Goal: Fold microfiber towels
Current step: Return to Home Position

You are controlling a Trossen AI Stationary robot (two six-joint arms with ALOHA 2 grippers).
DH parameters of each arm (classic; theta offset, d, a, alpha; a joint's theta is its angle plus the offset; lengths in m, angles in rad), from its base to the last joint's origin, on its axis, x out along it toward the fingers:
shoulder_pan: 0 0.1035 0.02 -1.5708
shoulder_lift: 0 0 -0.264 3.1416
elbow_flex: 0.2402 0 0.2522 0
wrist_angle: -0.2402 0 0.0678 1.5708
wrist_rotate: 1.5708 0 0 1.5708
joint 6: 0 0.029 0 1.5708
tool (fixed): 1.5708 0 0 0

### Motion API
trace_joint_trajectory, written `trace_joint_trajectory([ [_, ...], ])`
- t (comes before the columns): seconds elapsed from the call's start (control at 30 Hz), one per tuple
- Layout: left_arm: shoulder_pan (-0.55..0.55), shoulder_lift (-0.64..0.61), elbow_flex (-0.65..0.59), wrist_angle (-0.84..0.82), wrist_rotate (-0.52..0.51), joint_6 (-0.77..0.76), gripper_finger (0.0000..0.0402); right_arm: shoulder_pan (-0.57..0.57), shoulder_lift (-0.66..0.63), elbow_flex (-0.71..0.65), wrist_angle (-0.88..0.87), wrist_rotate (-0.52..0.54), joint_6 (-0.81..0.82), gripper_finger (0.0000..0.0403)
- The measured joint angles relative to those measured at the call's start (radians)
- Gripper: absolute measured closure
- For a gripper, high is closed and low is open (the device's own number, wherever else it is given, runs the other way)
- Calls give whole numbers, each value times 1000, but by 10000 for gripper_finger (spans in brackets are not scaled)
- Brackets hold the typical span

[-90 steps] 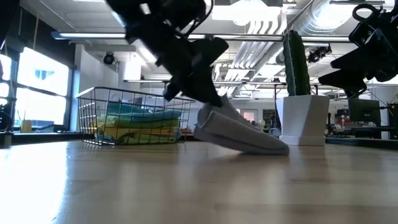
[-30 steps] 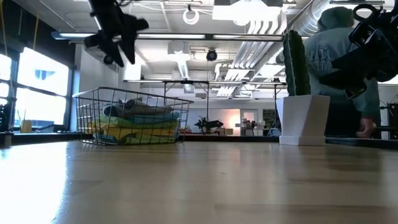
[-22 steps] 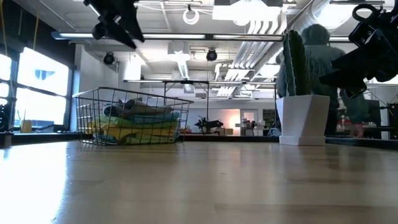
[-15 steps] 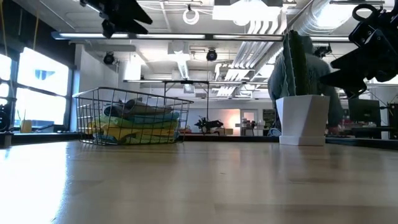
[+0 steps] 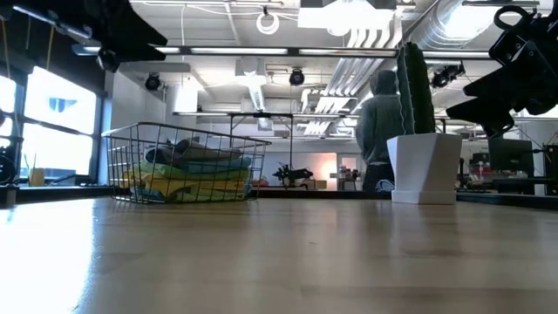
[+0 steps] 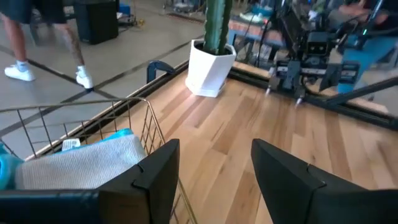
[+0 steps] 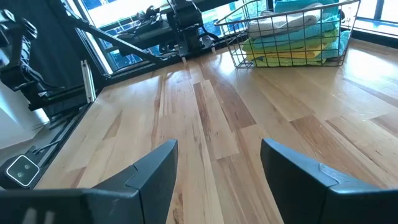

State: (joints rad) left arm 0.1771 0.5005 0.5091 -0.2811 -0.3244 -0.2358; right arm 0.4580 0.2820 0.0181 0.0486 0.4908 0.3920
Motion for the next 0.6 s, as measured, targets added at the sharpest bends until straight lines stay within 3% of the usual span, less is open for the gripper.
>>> trace_joint_trajectory([
  [0.3, -8, -203, -241, 182, 3, -37, 213, 0, 0, 0, 0, 0, 0, 179],
  [0.6, -8, -237, -341, 225, 11, -129, 213, 0, 0, 0, 0, 0, 0, 179],
])
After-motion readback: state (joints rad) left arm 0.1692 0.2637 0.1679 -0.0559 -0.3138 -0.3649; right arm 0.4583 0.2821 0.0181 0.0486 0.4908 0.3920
